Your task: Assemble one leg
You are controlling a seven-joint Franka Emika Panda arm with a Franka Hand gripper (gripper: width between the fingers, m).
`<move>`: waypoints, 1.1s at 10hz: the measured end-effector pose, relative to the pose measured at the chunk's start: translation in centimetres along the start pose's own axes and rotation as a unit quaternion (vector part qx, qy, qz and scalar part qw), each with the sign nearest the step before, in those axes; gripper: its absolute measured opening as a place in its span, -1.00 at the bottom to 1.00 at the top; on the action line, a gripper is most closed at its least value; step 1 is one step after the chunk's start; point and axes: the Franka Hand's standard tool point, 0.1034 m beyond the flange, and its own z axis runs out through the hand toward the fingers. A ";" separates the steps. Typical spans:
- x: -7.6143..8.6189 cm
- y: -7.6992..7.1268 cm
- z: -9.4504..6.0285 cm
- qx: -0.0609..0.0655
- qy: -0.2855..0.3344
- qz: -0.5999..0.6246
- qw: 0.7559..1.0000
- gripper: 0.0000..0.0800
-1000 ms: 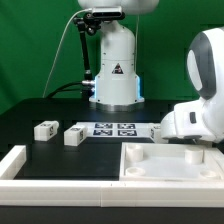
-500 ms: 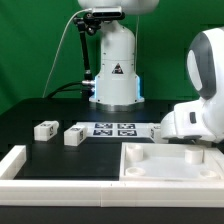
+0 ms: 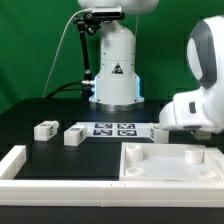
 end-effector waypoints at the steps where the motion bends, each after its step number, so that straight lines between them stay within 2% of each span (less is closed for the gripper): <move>1: -1.3 0.2 -1.3 -0.002 -0.003 0.000 1.000 -0.27; 3: -2.3 0.2 -3.7 0.000 0.037 0.000 0.999 -0.27; 4: -2.4 0.2 -3.1 -0.001 0.034 0.000 0.999 -0.27; 5: -1.6 0.0 -3.3 0.003 0.055 0.000 0.998 -0.27; 7: -0.5 -0.2 -4.5 0.015 0.191 0.002 0.982 -0.27; 8: 0.0 0.5 -4.0 0.016 0.247 -0.010 0.969 -0.27; 9: -0.1 1.7 -4.5 0.018 0.280 -0.014 0.960 -0.27; 10: -0.1 2.9 -6.2 0.023 0.352 -0.016 0.936 -0.27; 11: -0.9 3.9 -7.0 0.022 0.394 -0.016 0.919 -0.27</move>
Offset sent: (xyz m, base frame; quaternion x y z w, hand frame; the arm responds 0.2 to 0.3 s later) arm 0.0000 0.0000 0.0000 0.0000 0.0000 0.0000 1.0000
